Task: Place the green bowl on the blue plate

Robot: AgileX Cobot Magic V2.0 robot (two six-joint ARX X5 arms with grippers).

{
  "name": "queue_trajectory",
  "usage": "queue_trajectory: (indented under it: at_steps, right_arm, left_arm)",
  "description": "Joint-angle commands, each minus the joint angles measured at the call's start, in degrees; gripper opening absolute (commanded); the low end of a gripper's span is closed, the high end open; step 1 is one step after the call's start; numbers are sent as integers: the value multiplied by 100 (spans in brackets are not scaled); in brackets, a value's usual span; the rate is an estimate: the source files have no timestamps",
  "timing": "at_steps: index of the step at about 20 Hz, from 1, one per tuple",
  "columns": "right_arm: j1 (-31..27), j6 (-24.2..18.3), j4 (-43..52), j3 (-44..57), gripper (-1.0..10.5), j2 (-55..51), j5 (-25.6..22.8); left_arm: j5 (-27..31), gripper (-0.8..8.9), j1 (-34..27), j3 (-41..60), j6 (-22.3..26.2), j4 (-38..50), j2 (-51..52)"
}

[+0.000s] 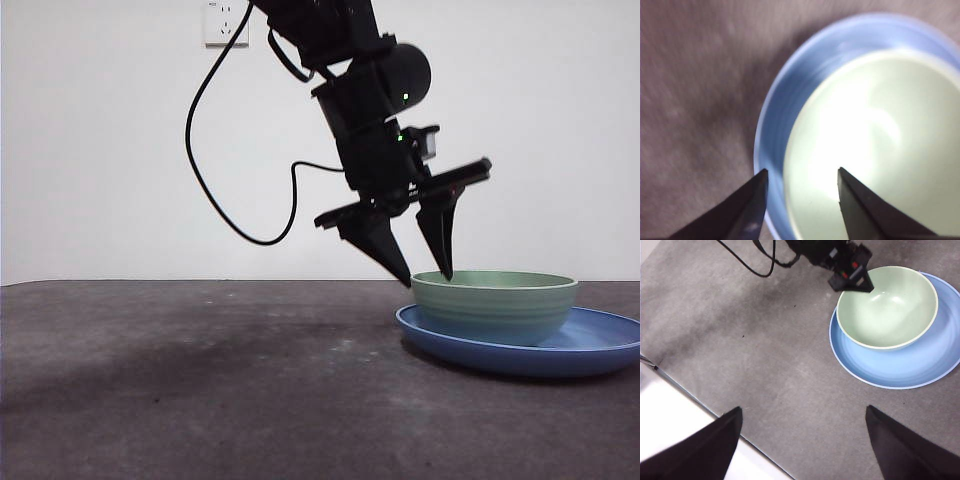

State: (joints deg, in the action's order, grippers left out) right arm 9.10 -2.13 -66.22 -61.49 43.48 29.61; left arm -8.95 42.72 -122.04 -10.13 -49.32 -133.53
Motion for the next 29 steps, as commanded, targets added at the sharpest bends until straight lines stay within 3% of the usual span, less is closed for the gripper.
queue_trajectory:
  at_steps: [1,9,18,23,29]
  right_arm:
    - [20,39,33,-114,396,22,-9]
    - [20,39,33,-114,396,22,-144]
    - [20,37,42,-114,396,22,-155]
    - [20,37,44,-114,396,22,-155]
    - [20,37,42,-114,396,22,-153]
  left_arm:
    - [-11,226,-4,-232,46,-48,153]
    - [-9,227,-546,-227,70,-269,1858]
    - [-9,227,-1073,127,671,-1307,3810]
    - [-48,226,-1102,1604,844,-1108,5119]
    - [-1287,226,-1099,4162,986,-468,6660]
